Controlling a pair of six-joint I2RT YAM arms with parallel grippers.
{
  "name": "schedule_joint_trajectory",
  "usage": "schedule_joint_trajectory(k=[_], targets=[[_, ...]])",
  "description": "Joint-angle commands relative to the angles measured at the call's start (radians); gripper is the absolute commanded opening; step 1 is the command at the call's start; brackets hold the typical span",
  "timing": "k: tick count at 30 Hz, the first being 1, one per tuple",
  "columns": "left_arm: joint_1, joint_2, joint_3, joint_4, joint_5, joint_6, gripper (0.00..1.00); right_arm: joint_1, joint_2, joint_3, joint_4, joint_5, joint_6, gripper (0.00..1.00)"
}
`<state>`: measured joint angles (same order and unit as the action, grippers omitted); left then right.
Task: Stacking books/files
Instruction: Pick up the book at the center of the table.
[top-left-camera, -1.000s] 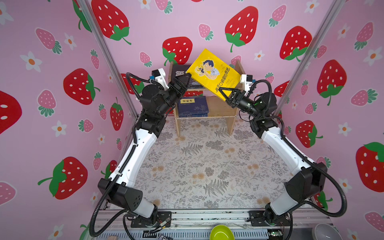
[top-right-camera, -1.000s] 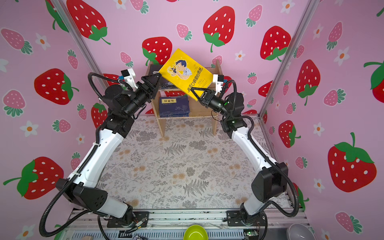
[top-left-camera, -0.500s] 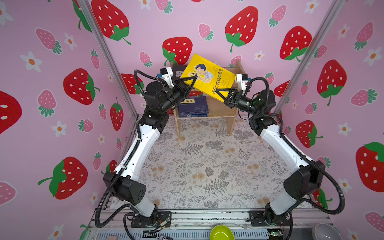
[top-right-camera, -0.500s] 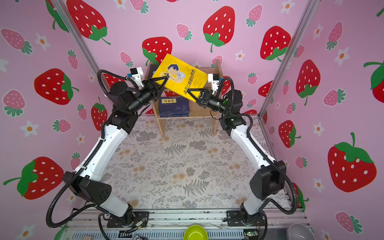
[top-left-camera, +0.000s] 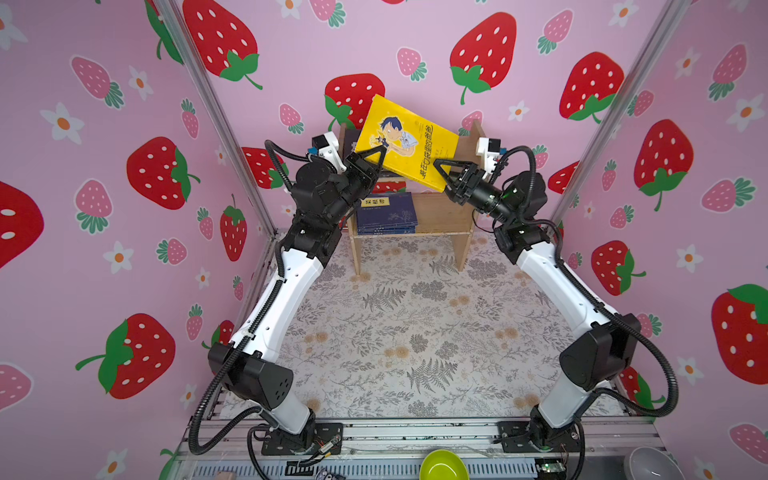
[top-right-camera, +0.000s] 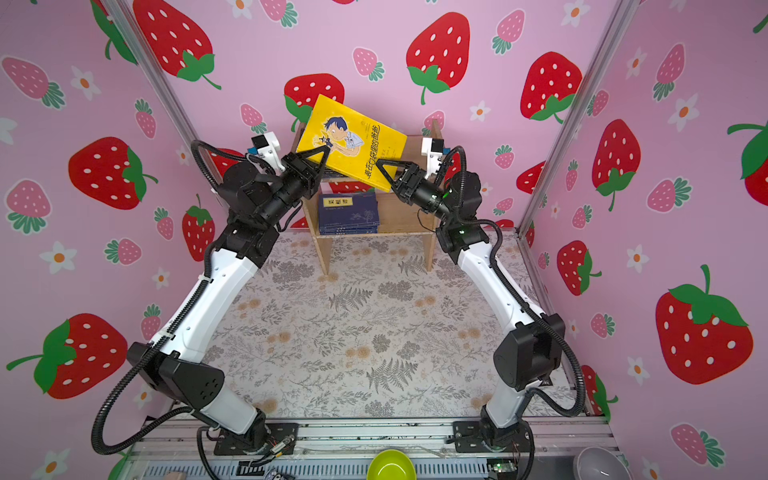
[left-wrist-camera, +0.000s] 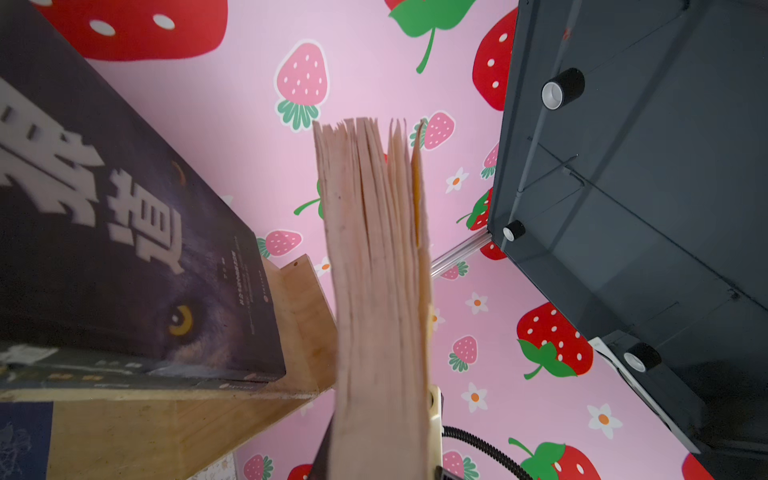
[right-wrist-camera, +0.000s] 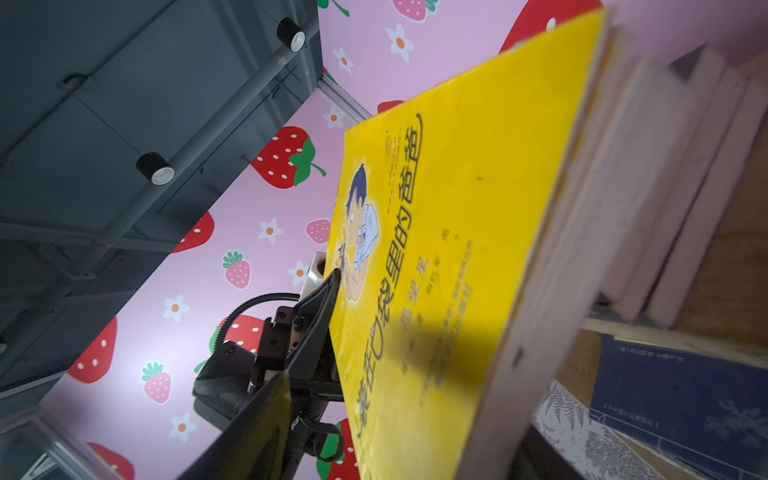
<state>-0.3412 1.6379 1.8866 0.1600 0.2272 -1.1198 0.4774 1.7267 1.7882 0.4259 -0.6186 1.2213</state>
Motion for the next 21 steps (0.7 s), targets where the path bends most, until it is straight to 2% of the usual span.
schedule_joint_trajectory(k=[1,6,12,21], targets=[[0.007,0.032,0.109,0.11,-0.161,0.001,0.0,0.0,-0.051,0.033,-0.139,0.173,-0.199,0.71],[0.011,0.099,0.192,0.079,-0.267,-0.037,0.0,0.006,-0.112,-0.039,-0.191,0.311,-0.316,0.71],[0.017,0.18,0.338,-0.105,-0.321,-0.07,0.0,0.013,-0.113,-0.029,-0.222,0.377,-0.408,0.71],[0.017,0.184,0.353,-0.202,-0.363,-0.083,0.0,0.053,-0.002,0.06,-0.202,0.426,-0.455,0.67]])
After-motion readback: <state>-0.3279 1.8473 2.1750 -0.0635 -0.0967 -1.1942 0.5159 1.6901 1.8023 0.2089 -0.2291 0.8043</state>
